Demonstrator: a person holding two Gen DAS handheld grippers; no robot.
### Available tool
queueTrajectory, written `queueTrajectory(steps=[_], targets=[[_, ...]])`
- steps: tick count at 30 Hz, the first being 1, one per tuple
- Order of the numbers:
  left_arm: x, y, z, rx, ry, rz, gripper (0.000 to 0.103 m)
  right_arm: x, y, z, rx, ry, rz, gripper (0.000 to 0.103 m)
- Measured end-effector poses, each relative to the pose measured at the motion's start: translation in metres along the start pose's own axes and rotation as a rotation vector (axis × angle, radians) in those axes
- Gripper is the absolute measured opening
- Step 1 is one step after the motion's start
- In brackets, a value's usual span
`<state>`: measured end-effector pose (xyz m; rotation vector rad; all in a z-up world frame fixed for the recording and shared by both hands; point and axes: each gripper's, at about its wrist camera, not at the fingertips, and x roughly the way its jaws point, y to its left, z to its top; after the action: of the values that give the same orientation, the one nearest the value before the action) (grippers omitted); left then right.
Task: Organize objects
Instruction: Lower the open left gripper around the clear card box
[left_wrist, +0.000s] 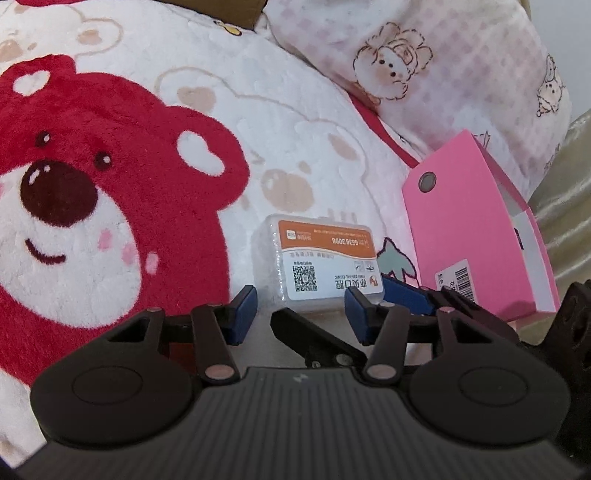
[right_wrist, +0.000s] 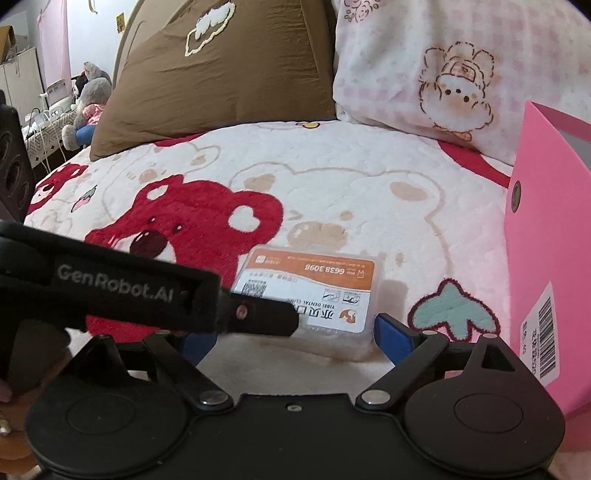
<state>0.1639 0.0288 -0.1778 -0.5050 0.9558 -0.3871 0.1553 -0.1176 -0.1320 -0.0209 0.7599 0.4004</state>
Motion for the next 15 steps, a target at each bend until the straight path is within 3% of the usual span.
queueTrajectory(steps=[6,15], targets=[[-0.008,-0.001,0.004,-0.014,-0.096,0.065,0.050,0.009,-0.005,-0.001,0.049,0.009,-0.008,0.101],[0.004,0.010,0.001,-0.088,-0.101,-0.009,0.046,0.010,0.000,0.000,0.019,0.007,0.004,0.102]])
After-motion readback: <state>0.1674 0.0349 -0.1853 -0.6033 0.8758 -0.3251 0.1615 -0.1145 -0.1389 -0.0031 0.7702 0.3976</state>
